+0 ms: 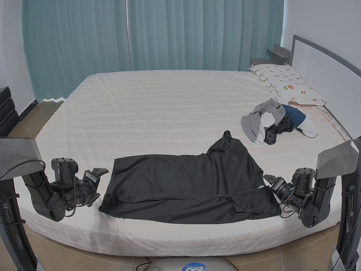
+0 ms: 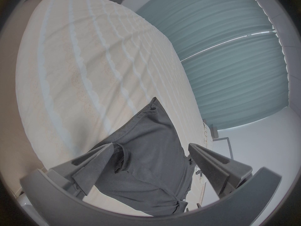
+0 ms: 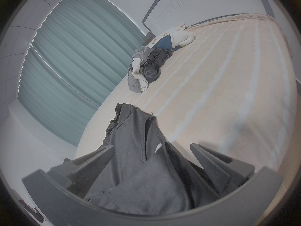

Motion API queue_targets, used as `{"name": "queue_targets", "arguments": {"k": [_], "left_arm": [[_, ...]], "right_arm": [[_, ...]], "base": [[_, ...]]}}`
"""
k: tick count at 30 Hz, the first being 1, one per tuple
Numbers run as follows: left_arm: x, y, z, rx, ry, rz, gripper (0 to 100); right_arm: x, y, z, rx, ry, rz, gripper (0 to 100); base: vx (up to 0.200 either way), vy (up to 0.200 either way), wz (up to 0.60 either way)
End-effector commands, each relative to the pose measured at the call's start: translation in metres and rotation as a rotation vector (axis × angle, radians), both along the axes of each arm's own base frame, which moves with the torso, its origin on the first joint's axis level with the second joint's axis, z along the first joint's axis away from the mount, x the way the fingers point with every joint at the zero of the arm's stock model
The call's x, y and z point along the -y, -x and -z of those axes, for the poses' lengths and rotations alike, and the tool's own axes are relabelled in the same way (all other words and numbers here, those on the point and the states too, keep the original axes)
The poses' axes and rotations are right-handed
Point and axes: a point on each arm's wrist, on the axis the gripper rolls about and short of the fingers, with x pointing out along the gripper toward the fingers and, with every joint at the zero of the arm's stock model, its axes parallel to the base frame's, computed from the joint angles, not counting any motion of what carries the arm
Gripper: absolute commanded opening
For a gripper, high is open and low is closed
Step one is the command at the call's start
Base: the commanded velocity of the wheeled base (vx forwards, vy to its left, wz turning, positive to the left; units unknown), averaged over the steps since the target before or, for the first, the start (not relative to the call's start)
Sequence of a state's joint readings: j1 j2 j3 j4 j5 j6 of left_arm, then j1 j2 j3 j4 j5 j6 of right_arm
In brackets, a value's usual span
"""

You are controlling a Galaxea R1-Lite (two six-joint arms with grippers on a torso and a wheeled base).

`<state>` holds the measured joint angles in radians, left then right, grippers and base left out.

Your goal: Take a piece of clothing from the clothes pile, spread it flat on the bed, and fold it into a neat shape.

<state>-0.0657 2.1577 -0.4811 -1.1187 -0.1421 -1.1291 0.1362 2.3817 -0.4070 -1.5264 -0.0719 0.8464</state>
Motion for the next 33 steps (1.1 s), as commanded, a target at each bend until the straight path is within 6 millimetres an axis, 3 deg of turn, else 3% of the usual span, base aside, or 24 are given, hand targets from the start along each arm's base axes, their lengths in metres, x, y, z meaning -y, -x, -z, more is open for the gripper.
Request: {"name": "queue_targets", "arguments": {"k": [1, 11, 17, 29, 33], "left_arm": [[0.023, 0.002, 0.003, -0.008, -0.030, 0.052, 100], [0.022, 0.003, 0.002, -0.022, 0.031, 0.015, 100], [0.024, 0.004, 0.006, -0.033, 0.025, 0.023, 100], [0.021, 0.007, 0.004, -0.034, 0.029, 0.015, 100], [0.022, 0.015, 0.005, -0.057, 0.025, 0.017, 100]], "right_arm": [[-0.008, 0.013, -0.010, -0.001, -0.018, -0.024, 100], [-0.016, 0.023, -0.014, -0.010, -0.143, -0.008, 100], [-0.016, 0.023, -0.012, -0.020, -0.165, 0.006, 100], [-0.016, 0.023, -0.010, -0.030, -0.200, 0.021, 100], [-0.016, 0.024, -0.010, -0.033, -0.199, 0.021, 100]], "base": [[0.000, 0.000, 0.00], [0.000, 0.000, 0.00], [0.200, 0.000, 0.00], [0.000, 0.000, 0.00], [0.000, -0.200, 0.00]]}}
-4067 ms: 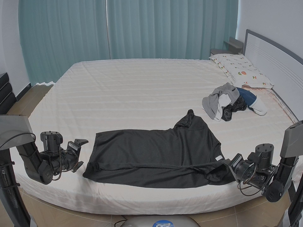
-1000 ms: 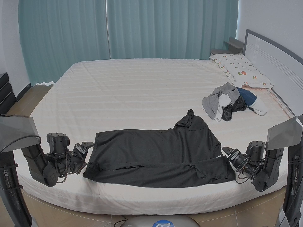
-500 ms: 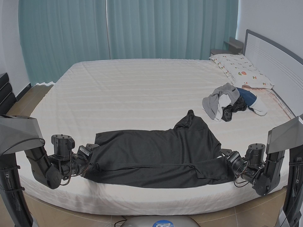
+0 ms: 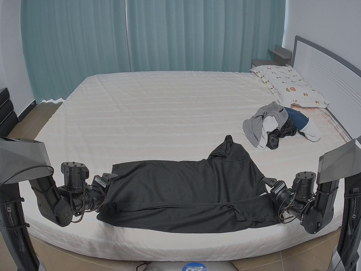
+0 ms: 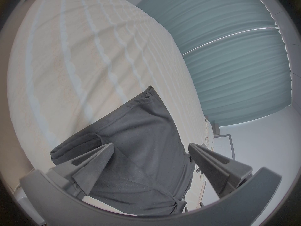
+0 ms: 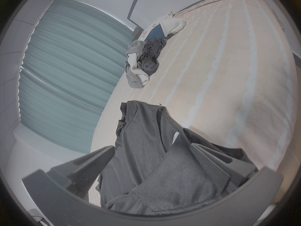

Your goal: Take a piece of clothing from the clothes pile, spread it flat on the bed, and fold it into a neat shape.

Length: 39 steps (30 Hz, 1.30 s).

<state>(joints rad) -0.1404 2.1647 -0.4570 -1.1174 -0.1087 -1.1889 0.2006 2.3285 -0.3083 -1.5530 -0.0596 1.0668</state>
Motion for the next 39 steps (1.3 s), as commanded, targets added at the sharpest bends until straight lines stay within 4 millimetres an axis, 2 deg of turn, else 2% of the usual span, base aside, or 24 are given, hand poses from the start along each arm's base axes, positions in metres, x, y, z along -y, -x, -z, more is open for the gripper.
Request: {"name": "queue_targets", "arguments": {"k": [1, 5, 12, 14, 23, 33, 39], "left_arm": [[0.000, 0.007, -0.001, -0.014, -0.003, 0.003, 100], [0.000, 0.016, -0.007, -0.014, -0.003, 0.008, 100], [0.001, 0.020, -0.010, 0.001, -0.060, 0.039, 100], [0.000, 0.029, -0.011, -0.007, -0.092, 0.066, 100], [0.002, 0.036, 0.000, -0.104, -0.189, 0.137, 100], [0.011, 0.020, 0.015, -0.138, -0.227, 0.136, 100], [0.022, 0.016, 0.030, -0.171, -0.341, 0.169, 100]], "right_arm": [[0.000, 0.001, 0.000, 0.004, 0.000, 0.000, 100], [0.000, 0.002, 0.000, -0.001, 0.001, -0.002, 100], [-0.002, 0.003, 0.002, -0.008, 0.002, -0.008, 100], [-0.002, 0.003, 0.002, -0.011, 0.002, -0.011, 100], [-0.005, 0.005, 0.009, -0.031, 0.014, -0.022, 100], [-0.006, 0.005, 0.010, -0.034, 0.016, -0.026, 100], [-0.007, 0.005, 0.010, -0.035, 0.017, -0.031, 100]], "base": [[0.000, -0.200, 0.00], [0.000, -0.200, 0.00], [0.000, 0.000, 0.00], [0.000, 0.000, 0.00], [0.000, 0.000, 0.00], [0.000, 0.000, 0.00], [0.000, 0.000, 0.00]]}}
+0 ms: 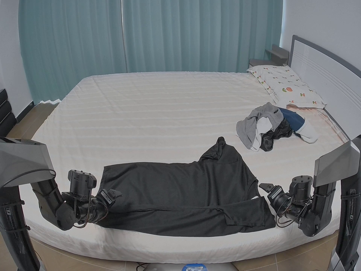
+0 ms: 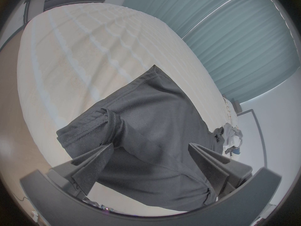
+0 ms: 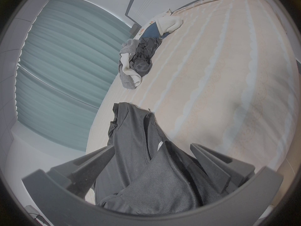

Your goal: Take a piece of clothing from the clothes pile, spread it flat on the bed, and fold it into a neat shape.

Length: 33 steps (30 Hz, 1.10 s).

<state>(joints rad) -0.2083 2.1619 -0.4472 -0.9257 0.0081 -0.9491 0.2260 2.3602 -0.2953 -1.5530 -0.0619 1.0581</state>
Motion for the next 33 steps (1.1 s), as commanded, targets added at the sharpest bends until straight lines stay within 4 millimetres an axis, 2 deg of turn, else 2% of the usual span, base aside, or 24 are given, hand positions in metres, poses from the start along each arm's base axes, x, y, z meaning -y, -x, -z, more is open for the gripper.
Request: {"name": "queue_targets", "arguments": {"k": [1, 6, 11, 19, 23, 24, 28, 33], "left_arm": [[0.007, -0.001, 0.016, -0.039, -0.068, 0.045, 100], [0.010, -0.006, 0.018, -0.028, -0.090, 0.050, 100], [0.004, -0.032, 0.018, 0.042, -0.119, -0.042, 100], [-0.030, -0.065, 0.002, 0.149, 0.022, -0.309, 100], [-0.041, -0.067, 0.000, 0.158, 0.025, -0.343, 100], [-0.053, -0.071, -0.006, 0.188, 0.050, -0.389, 100], [-0.070, -0.079, -0.017, 0.242, 0.152, -0.472, 100], [-0.080, -0.073, -0.024, 0.229, 0.214, -0.412, 100]], "right_arm": [[-0.001, 0.000, 0.000, 0.007, -0.002, -0.003, 100], [-0.001, -0.001, 0.002, 0.003, 0.001, -0.002, 100], [-0.001, -0.001, 0.003, 0.000, 0.002, -0.002, 100], [-0.001, -0.001, 0.003, 0.000, 0.002, -0.002, 100], [-0.001, 0.000, 0.003, -0.002, 0.002, -0.002, 100], [-0.001, 0.000, 0.003, 0.000, 0.002, -0.002, 100], [-0.001, 0.000, 0.002, 0.000, 0.002, -0.002, 100], [-0.001, 0.000, 0.002, 0.000, 0.002, -0.002, 100]], "base": [[0.000, 0.000, 0.00], [0.000, 0.000, 0.00], [0.000, 0.000, 0.00], [0.000, 0.000, 0.00], [0.000, 0.000, 0.00], [0.000, 0.000, 0.00], [0.000, 0.000, 0.00], [0.000, 0.000, 0.00]]}}
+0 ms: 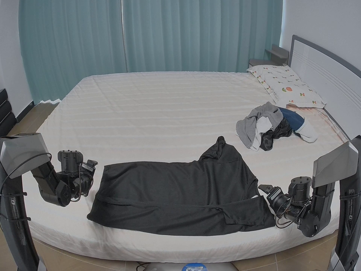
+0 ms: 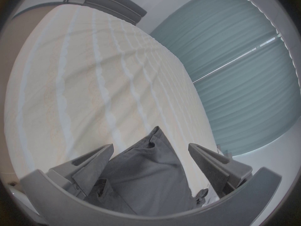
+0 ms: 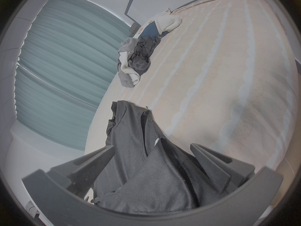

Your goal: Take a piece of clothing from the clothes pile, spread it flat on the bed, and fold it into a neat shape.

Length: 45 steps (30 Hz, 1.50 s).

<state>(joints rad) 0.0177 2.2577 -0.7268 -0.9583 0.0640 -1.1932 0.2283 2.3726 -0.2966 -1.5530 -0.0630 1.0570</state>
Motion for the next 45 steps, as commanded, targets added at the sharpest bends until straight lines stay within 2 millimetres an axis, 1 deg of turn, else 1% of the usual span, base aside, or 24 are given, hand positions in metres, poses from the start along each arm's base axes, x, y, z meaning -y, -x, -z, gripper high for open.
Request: {"name": "queue_targets", "arguments": {"k": [1, 4, 6, 7, 9, 13, 14, 17, 19, 24, 26, 27, 28, 30, 35, 36, 40, 45], "left_arm": [[-0.014, 0.005, -0.015, 0.030, 0.045, 0.044, 100], [-0.013, 0.020, -0.014, -0.002, 0.032, 0.176, 100], [-0.012, 0.023, -0.013, -0.011, 0.021, 0.208, 100], [-0.009, 0.036, -0.005, -0.054, -0.035, 0.307, 100], [-0.007, 0.044, 0.000, -0.082, -0.080, 0.355, 100], [0.005, 0.051, 0.004, -0.111, -0.116, 0.421, 100], [0.005, 0.051, 0.004, -0.111, -0.116, 0.421, 100], [0.019, 0.057, 0.009, -0.137, -0.125, 0.473, 100], [0.021, 0.058, 0.010, -0.146, -0.131, 0.479, 100], [0.028, 0.052, 0.015, -0.168, -0.172, 0.459, 100], [0.028, 0.052, 0.015, -0.168, -0.172, 0.459, 100], [0.029, 0.047, 0.020, -0.177, -0.182, 0.445, 100], [0.029, 0.047, 0.020, -0.177, -0.182, 0.445, 100], [0.028, 0.040, 0.021, -0.171, -0.204, 0.416, 100], [0.028, 0.036, 0.024, -0.194, -0.215, 0.397, 100], [0.028, 0.036, 0.024, -0.198, -0.215, 0.394, 0], [0.027, 0.038, 0.024, -0.214, -0.213, 0.385, 0], [0.020, 0.036, 0.023, -0.216, -0.201, 0.309, 0]], "right_arm": [[0.000, 0.000, -0.001, 0.009, -0.002, 0.000, 100], [0.000, 0.000, -0.001, 0.009, -0.002, 0.000, 100], [0.000, 0.000, -0.001, 0.009, -0.002, 0.000, 100], [0.000, 0.000, -0.001, 0.009, -0.002, 0.000, 100], [0.000, 0.000, 0.000, 0.007, -0.002, 0.000, 100], [0.000, 0.000, 0.000, 0.007, -0.002, -0.002, 100], [0.000, 0.000, 0.000, 0.007, -0.002, -0.002, 100], [0.000, 0.000, 0.000, 0.007, -0.002, -0.002, 100], [0.000, 0.000, 0.000, 0.007, -0.002, -0.002, 100], [0.000, 0.000, 0.000, 0.007, -0.002, -0.002, 100], [0.000, 0.000, 0.000, 0.007, -0.002, -0.002, 100], [-0.001, 0.000, 0.000, 0.006, -0.002, -0.003, 100], [-0.001, 0.000, 0.000, 0.006, -0.002, -0.003, 100], [0.000, 0.000, 0.000, 0.006, -0.002, -0.002, 100], [0.000, -0.001, 0.000, 0.007, -0.002, -0.002, 100], [-0.001, -0.001, 0.000, 0.007, -0.002, -0.003, 100], [0.000, 0.000, 0.000, 0.007, -0.002, -0.002, 100], [0.000, -0.001, 0.000, 0.007, -0.001, -0.002, 100]], "base": [[0.000, 0.000, 0.00], [0.000, 0.000, 0.00], [0.000, 0.000, 0.00], [0.000, 0.000, 0.00], [0.000, 0.000, 0.00], [0.000, 0.000, 0.00], [0.000, 0.000, 0.00], [0.000, 0.000, 0.00], [0.000, 0.000, 0.00], [0.000, 0.000, 0.00], [0.000, 0.000, 0.00], [0.000, 0.000, 0.00], [0.000, 0.000, 0.00], [0.000, 0.000, 0.00], [0.000, 0.000, 0.00], [0.000, 0.000, 0.00], [0.000, 0.000, 0.00], [0.000, 0.000, 0.00]]}}
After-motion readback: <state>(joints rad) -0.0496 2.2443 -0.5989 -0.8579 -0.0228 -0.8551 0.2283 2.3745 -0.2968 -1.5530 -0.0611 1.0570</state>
